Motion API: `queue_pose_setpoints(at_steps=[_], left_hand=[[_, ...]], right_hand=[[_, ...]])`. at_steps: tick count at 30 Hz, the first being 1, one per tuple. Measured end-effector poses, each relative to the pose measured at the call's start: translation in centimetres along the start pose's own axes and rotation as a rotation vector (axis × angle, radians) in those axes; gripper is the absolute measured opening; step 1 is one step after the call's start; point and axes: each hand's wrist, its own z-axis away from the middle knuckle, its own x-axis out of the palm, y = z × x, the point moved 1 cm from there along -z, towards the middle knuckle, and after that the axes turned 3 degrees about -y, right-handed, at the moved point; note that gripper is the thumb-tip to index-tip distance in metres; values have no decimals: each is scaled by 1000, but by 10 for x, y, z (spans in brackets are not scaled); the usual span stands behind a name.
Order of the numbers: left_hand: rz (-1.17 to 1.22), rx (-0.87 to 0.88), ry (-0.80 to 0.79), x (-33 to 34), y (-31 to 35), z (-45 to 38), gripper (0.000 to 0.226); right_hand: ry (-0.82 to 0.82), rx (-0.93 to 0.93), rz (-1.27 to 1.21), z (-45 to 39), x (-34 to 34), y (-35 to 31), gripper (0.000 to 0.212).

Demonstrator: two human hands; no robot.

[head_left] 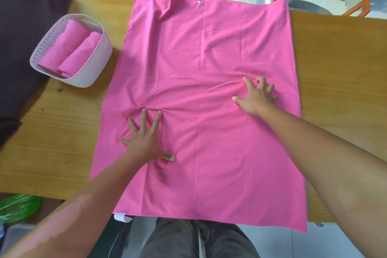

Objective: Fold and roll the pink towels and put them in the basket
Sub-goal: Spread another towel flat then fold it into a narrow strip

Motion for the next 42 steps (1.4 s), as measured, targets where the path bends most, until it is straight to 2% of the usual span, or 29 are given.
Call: queue_pose_setpoints(at_steps=[1,3,5,7,11,14,19,24,30,34,37,40,42], left_hand=[[-12,6,65,-2,1,0,141],[-4,42,309,-12,1,-4,108],[-17,124,499,-26,-1,-12,85],[-4,189,568,-41,-1,-24,69],[47,219,560,-62,-8,-50,43],[140,295,585,-61,-23,-64,44],[262,365,695,-34,-44,-66,68],[115,384,744,-13,-50,-72,77],[47,359,690,-7,-51,-81,86],[-51,320,642,-6,-50,-78,82],[62,273,626,-23,-46,-77,71],[197,311,757,-67,-35,-94,46],[260,366,801,-101,-29,-116,41]], right_hand=[[11,2,-7,2,1,-2,85],[84,-30,5,6,4,-6,79],[169,-124,43,9,8,-12,72],[193,-248,61,10,12,-24,67],[169,-423,72,10,15,-61,62],[157,-531,56,10,17,-99,61],[95,-693,66,6,23,-168,58],[163,-549,168,-23,25,-190,51],[309,-323,63,-78,5,-159,52],[312,-267,26,-96,-7,-155,52],[321,-309,-21,-91,-9,-162,50],[387,-326,-53,-84,-9,-158,49],[407,-300,-77,-87,-13,-154,47]])
